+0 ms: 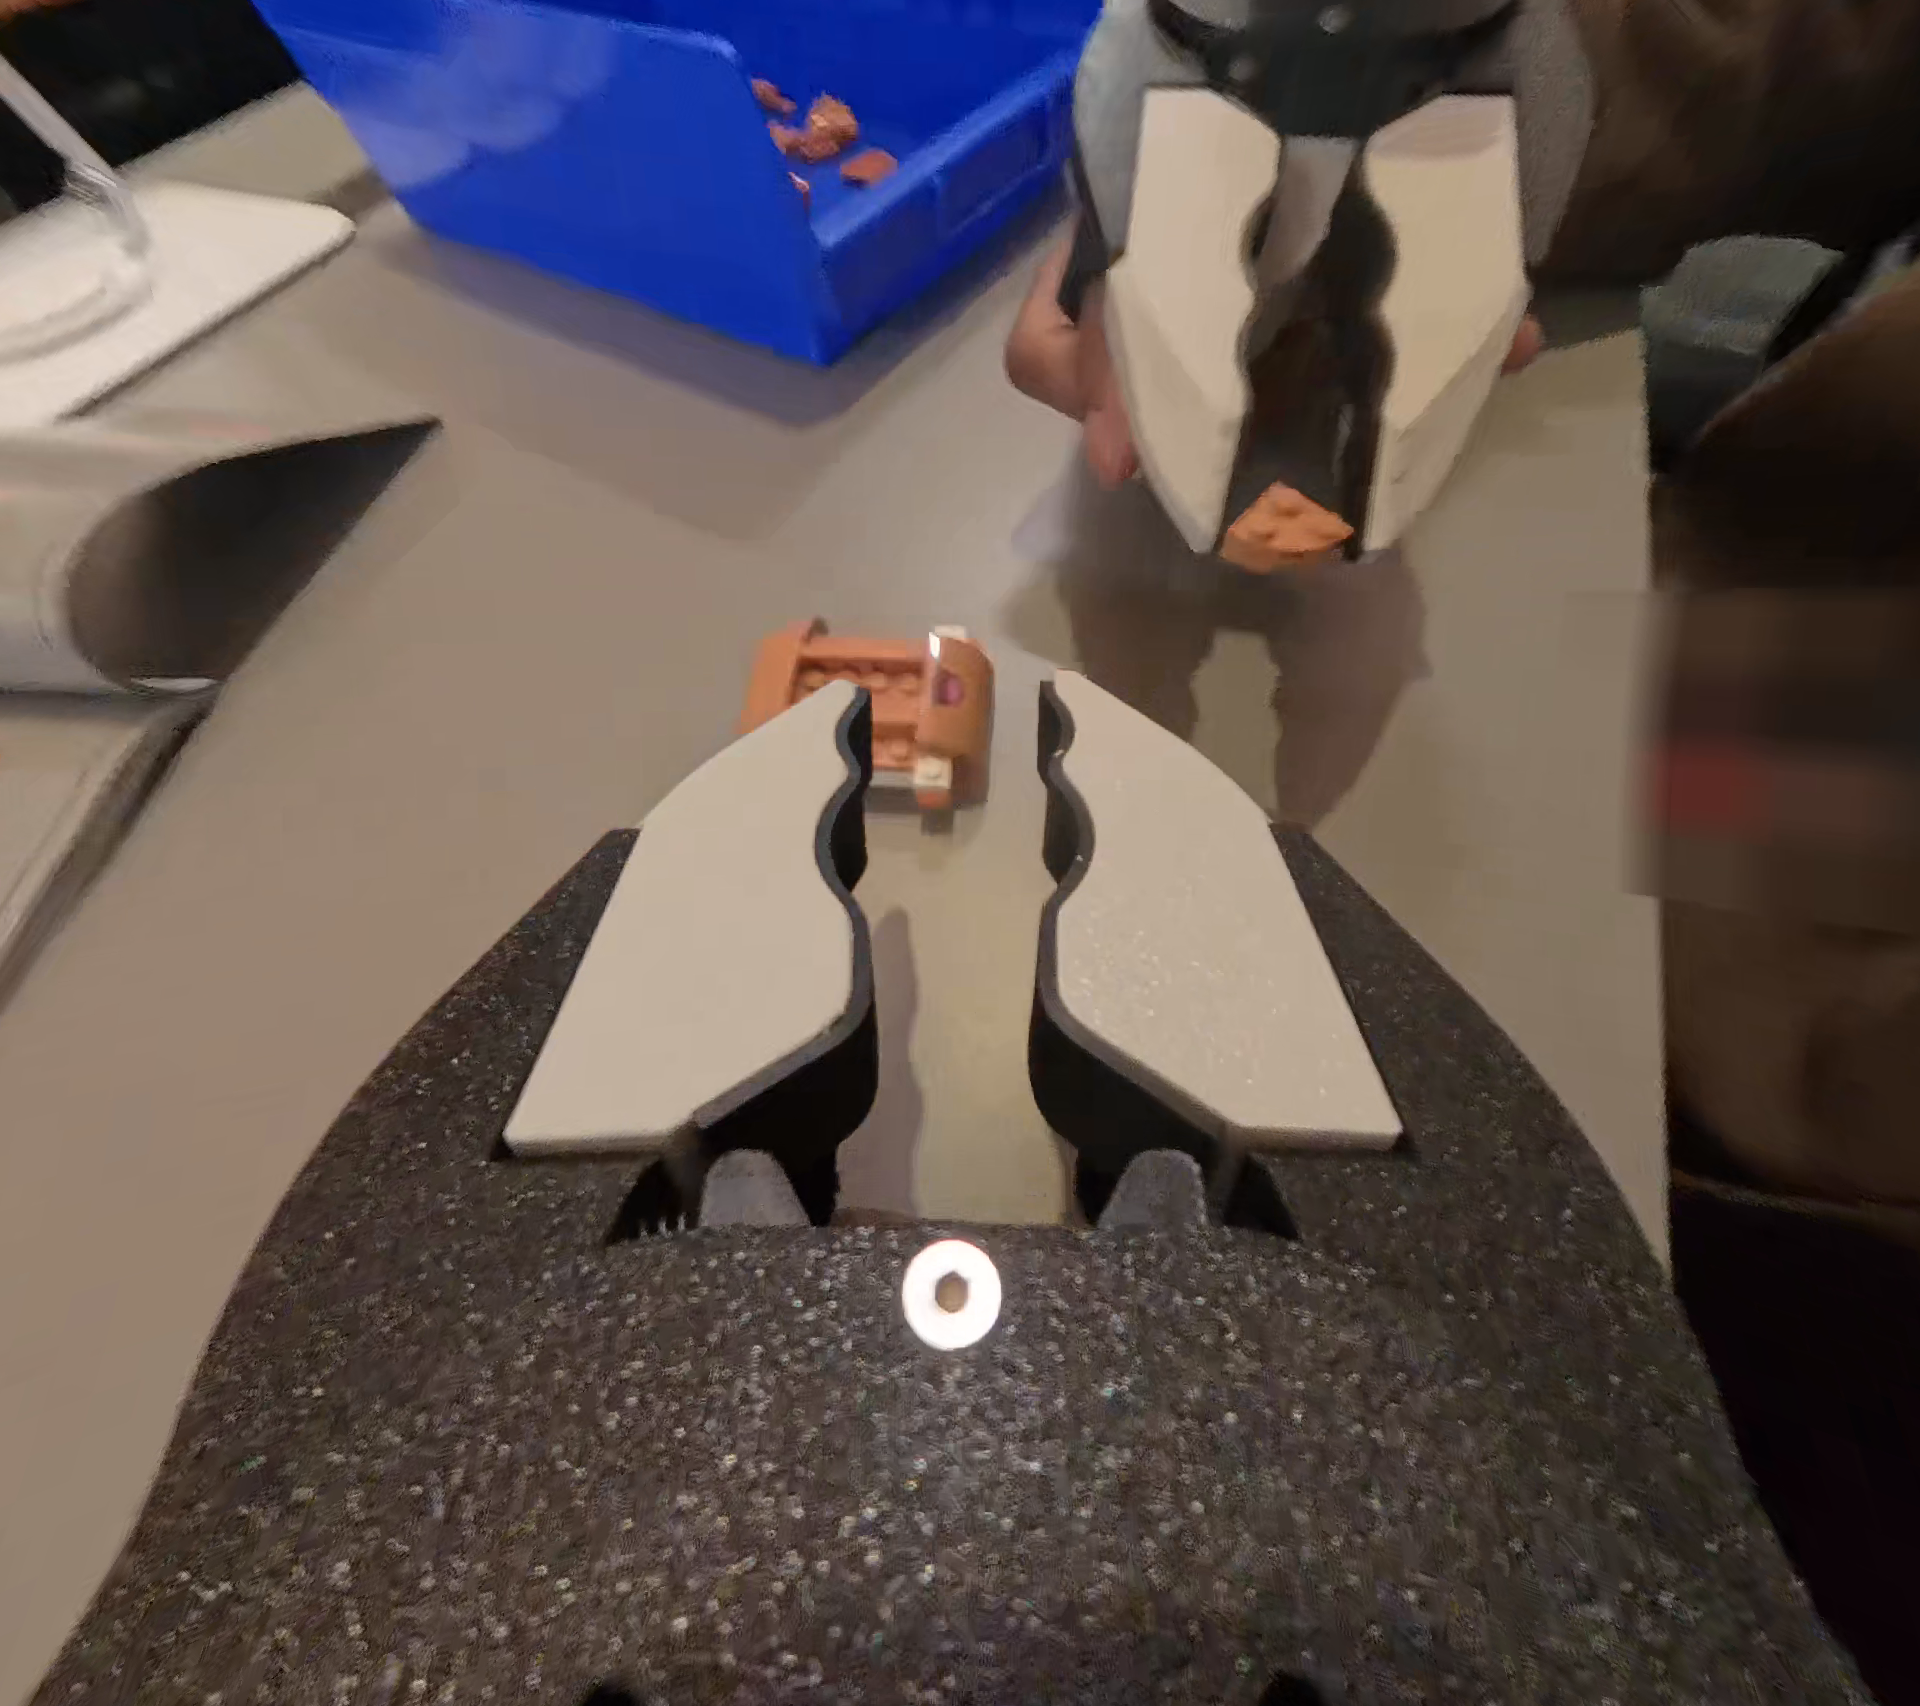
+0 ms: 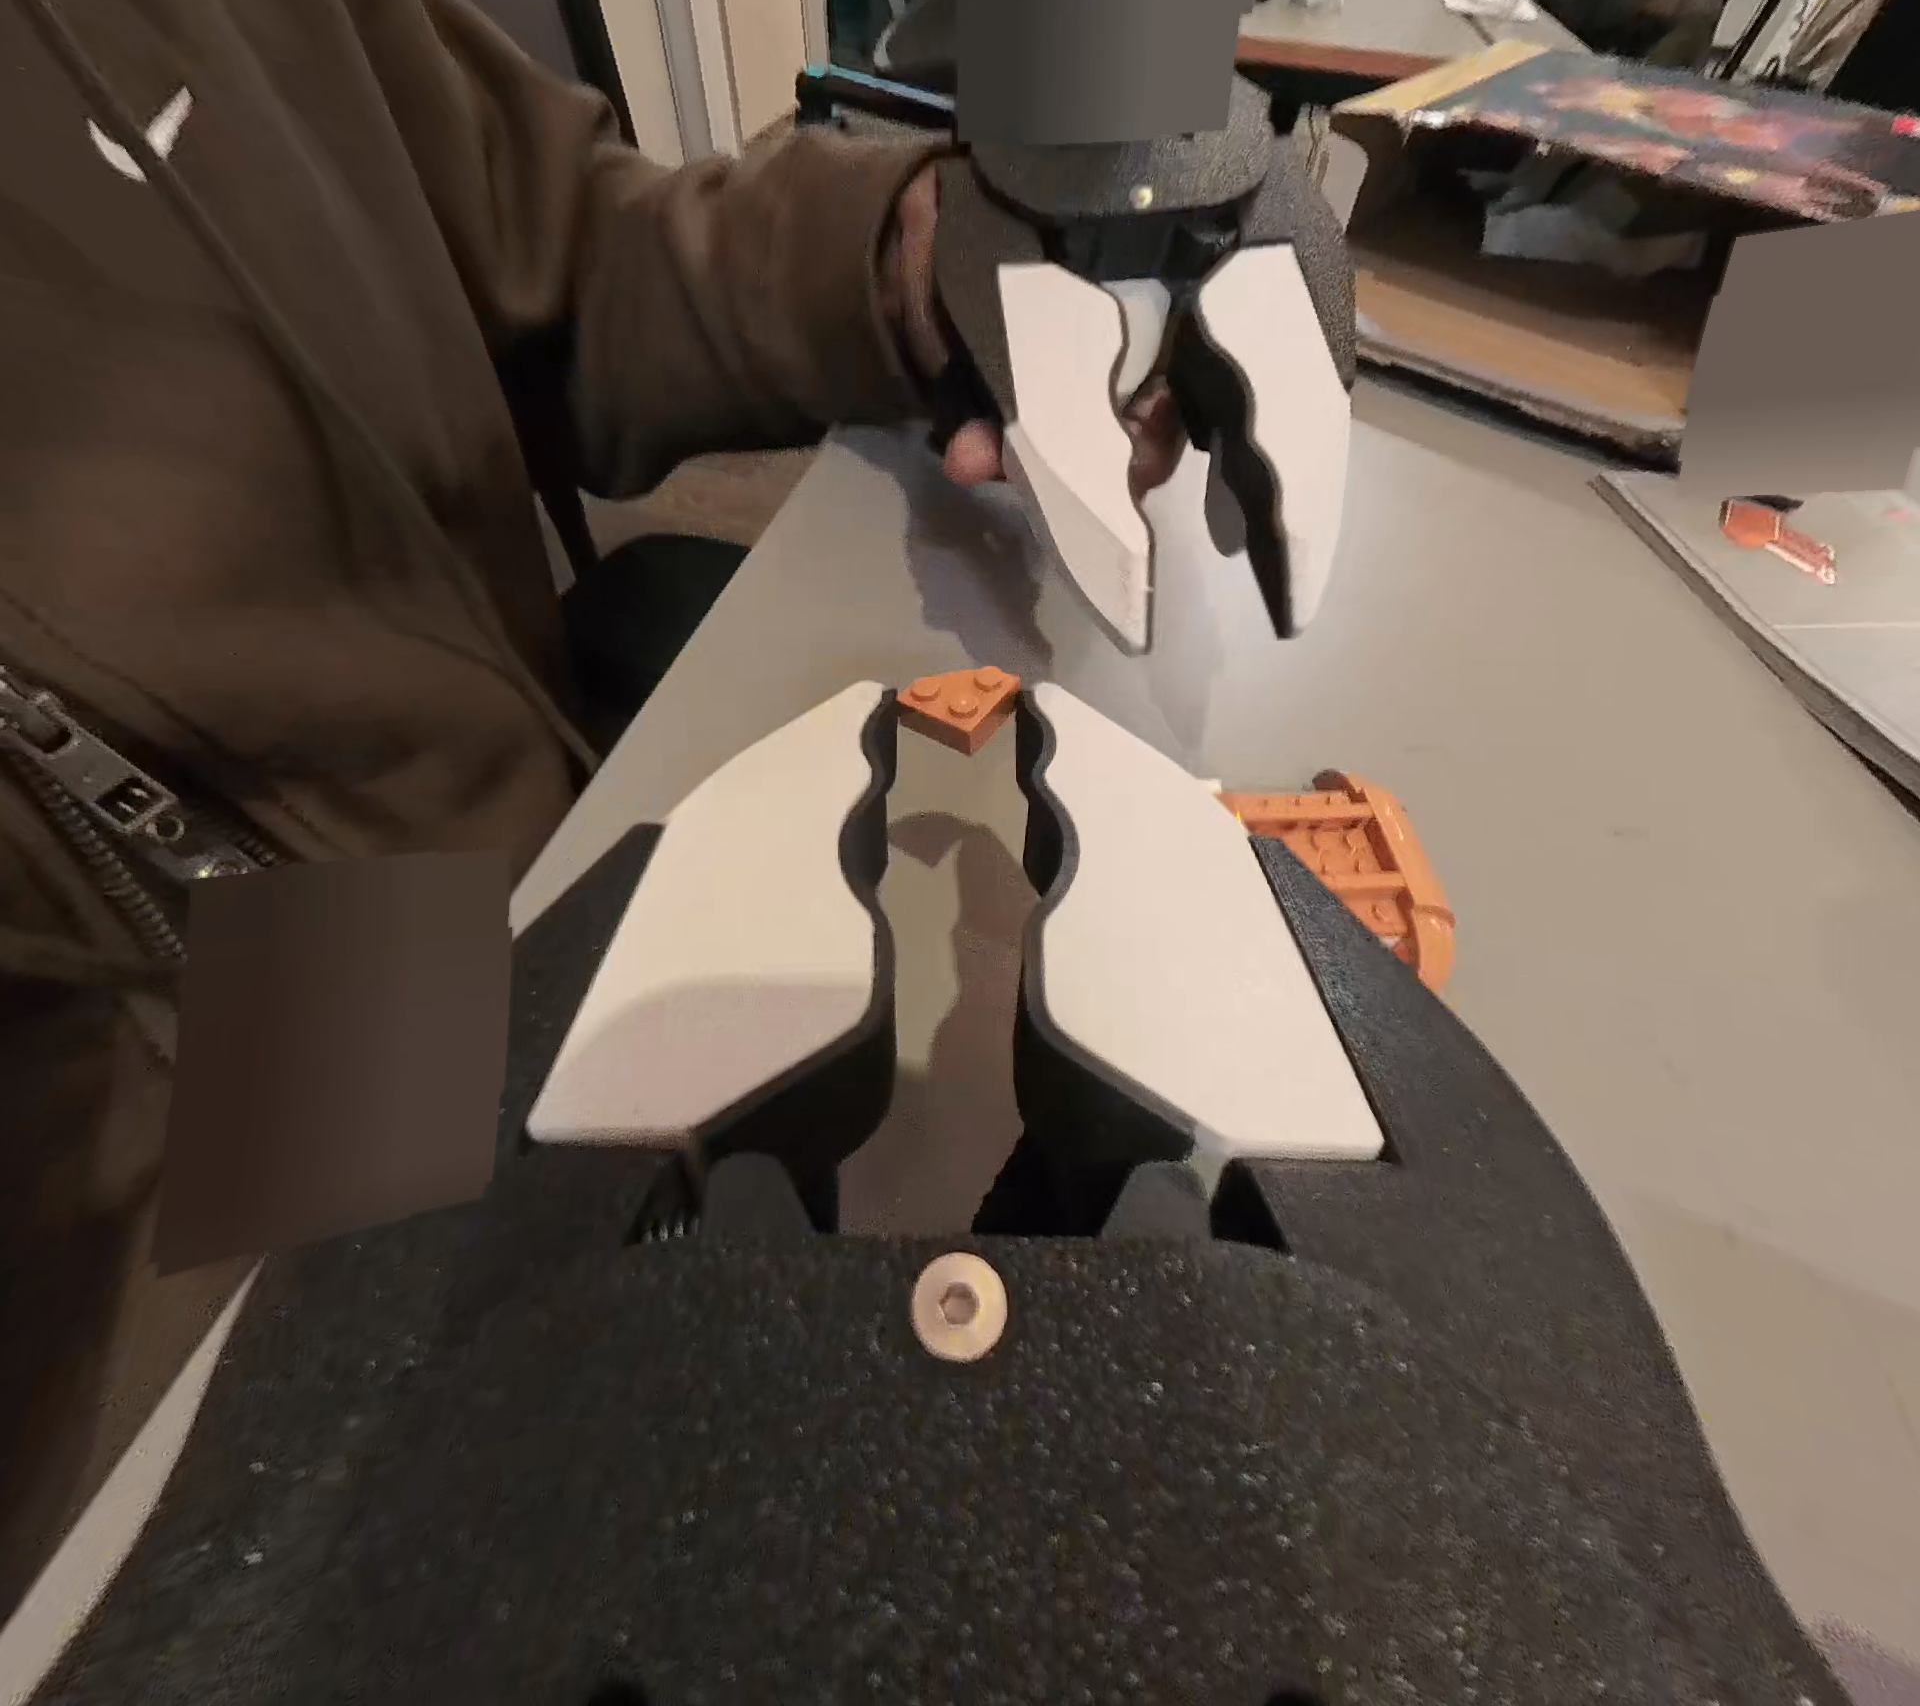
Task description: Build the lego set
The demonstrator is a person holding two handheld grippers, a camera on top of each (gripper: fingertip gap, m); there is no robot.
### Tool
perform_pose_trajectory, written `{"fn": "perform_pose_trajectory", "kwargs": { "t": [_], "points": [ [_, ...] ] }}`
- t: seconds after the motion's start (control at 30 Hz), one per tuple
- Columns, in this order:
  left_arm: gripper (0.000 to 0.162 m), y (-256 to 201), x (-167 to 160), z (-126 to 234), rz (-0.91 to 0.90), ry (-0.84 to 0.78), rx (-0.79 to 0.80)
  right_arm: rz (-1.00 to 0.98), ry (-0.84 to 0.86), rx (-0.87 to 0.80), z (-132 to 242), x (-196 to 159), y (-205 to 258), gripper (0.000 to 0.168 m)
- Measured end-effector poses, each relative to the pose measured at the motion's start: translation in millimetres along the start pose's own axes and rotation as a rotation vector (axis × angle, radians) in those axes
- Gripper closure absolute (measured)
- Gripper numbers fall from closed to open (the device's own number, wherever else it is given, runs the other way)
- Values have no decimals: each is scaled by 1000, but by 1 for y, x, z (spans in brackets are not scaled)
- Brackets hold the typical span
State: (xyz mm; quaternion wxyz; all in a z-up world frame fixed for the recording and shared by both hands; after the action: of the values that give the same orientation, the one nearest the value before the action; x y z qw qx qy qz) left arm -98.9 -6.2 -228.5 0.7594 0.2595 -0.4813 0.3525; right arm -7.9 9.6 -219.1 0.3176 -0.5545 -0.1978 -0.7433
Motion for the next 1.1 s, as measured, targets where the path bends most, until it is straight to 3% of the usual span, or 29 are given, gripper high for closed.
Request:
{"fn": "perform_pose_trajectory", "kwargs": {
  "t": [0.07, 0.27, 0.47, 0.83, 1.1],
  "points": [
    [132, -9, -5, -2, 0, 34, -80, -8, 41, -6, -1, -6, -2, 147],
    [132, -21, -15, -15, -99, 129, -119, -34, 141, -27, -9, -18, -8, 147],
    [135, -35, -7, -16, -72, 58, -221, -26, 180, -12, -19, -20, -7, 147],
    [144, -29, 2, -3, 433, -28, -415, 41, 82, 22, -25, -4, -7, 147],
    [147, -32, 0, -4, 592, 1, -477, 204, 94, -6, -32, -1, -6, 147]
  ]
}}
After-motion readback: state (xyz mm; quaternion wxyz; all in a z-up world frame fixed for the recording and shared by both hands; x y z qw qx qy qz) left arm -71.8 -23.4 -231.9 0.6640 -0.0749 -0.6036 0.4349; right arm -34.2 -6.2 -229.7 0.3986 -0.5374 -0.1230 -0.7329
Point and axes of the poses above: each gripper's, where its closed fingertips meet, z back along the fingers, x out of its top, y = z × x across the jaws, the point moved 3 cm from there along z, back along the fingers, and after that the axes turned 1 degree about -x, right-handed, at the moved point
